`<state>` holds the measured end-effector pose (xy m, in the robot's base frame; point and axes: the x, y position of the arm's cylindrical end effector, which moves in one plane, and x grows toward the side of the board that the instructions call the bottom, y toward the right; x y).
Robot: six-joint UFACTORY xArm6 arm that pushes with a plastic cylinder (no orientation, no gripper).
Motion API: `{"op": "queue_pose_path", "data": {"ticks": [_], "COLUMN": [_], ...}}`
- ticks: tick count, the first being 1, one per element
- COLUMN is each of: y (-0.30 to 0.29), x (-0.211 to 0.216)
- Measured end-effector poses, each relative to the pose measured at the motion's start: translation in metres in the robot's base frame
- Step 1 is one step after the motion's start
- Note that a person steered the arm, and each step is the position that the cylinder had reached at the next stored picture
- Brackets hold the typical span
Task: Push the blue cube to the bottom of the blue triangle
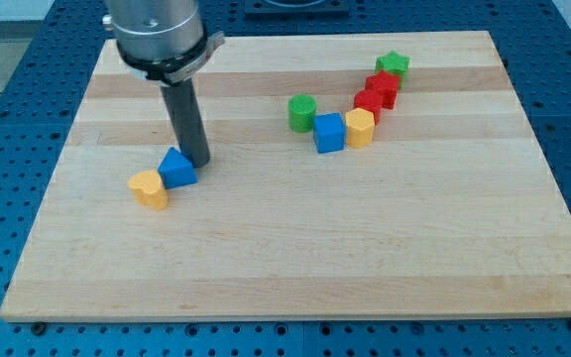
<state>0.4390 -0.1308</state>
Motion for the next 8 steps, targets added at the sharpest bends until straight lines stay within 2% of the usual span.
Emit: {"op": "queue_pose_path", "data": {"ticks": [1,3,4,5,6,8], "y": [0.039,0.212,0.296,0.325,0.315,0.218], "x": [0.002,0.009,-0.003,-0.047,-0.068,-0.059]}}
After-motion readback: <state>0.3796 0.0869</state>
